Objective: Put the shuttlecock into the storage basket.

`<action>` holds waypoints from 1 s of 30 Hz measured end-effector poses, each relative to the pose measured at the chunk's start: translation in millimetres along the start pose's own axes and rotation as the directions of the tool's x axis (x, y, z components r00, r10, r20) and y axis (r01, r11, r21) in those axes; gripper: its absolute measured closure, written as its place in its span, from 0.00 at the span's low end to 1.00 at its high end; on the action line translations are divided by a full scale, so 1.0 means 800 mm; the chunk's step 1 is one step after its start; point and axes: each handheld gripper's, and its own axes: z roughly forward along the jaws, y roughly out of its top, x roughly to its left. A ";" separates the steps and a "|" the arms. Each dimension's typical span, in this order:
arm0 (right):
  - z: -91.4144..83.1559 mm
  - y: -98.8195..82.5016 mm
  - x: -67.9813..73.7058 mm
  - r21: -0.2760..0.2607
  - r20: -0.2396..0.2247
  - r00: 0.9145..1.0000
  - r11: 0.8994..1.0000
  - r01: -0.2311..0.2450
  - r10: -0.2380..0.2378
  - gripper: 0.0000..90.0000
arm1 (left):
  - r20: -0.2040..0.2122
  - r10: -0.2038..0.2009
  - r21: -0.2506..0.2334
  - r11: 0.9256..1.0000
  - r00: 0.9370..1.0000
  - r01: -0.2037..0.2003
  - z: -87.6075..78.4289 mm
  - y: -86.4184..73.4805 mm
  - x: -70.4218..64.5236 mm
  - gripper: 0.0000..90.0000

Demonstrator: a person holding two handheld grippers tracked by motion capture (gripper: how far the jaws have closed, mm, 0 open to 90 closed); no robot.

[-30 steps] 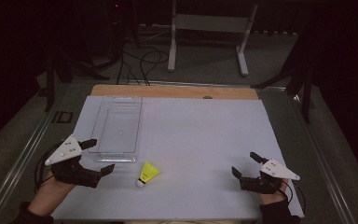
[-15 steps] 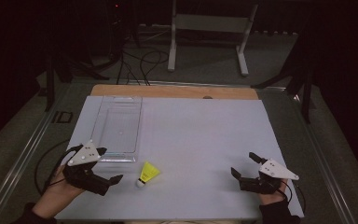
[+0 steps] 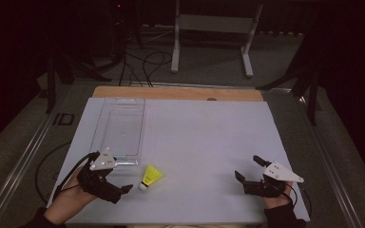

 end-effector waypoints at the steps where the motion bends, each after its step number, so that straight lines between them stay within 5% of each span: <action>1: 0.000 0.000 0.000 0.001 0.000 1.000 1.000 -0.001 0.001 0.10 | 0.001 0.006 0.006 1.000 1.000 -0.006 0.003 0.000 -0.001 0.00; 13: 0.000 0.000 0.000 0.007 -0.005 1.000 1.000 -0.001 0.001 0.10 | 0.011 0.026 0.083 0.996 1.000 -0.027 0.037 0.007 -0.015 0.00; 20: 0.001 0.000 0.000 0.009 -0.007 1.000 1.000 -0.001 0.001 0.10 | 0.008 0.022 0.168 0.985 1.000 -0.023 0.059 0.007 -0.022 0.00; 30: 0.001 0.000 0.001 0.015 -0.005 1.000 1.000 0.004 -0.004 0.10 | -0.016 -0.028 0.202 0.979 0.999 0.031 0.074 0.006 -0.026 0.02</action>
